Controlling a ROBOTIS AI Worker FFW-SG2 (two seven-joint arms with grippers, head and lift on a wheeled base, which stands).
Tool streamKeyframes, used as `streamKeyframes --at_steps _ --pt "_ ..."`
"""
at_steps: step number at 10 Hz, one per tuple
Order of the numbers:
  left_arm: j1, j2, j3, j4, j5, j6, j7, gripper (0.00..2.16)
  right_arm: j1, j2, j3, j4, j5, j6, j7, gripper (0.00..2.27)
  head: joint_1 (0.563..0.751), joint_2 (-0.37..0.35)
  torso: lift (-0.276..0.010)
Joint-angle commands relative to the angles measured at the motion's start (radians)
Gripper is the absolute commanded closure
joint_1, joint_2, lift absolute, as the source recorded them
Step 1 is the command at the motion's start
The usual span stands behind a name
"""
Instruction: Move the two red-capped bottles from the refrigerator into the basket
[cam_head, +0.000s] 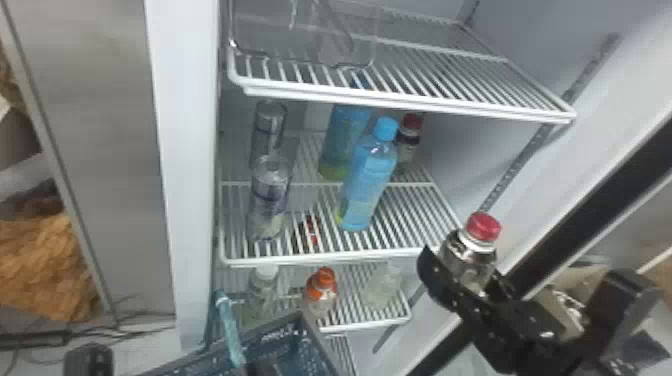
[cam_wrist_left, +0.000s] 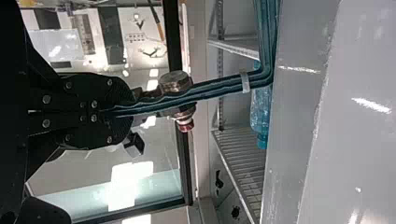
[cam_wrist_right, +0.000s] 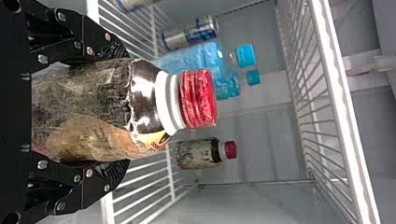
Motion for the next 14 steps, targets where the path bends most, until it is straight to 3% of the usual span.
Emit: streamKeyframes --at_steps 1,4,7,11,14 --pt "0.0 0.001 0.005 0.0 0.002 0.0 0.0 1.17 0.044 0.011 -0.037 -0.05 -0.002 0.043 0.027 1.19 0.695 -0.35 0.0" --pt "-0.008 0.003 0.007 0.0 0.002 -0.005 0.0 1.17 0.083 0.011 -0.055 -0.077 -0.006 0.129 0.094 1.19 0.695 -0.35 0.0" --pt "-0.02 0.003 0.009 0.002 -0.006 -0.007 0.001 1.17 0.093 0.011 -0.002 -0.062 -0.028 0.191 0.128 1.19 0.695 -0.35 0.0" --pt "-0.035 0.004 0.001 0.007 -0.004 -0.007 0.005 1.17 0.059 0.002 0.118 -0.001 -0.062 0.235 0.162 1.19 0.695 -0.35 0.0" --pt "-0.039 0.006 -0.007 0.007 0.002 -0.01 0.005 1.17 -0.01 -0.012 0.172 0.132 -0.066 0.235 0.2 1.19 0.695 -0.35 0.0"
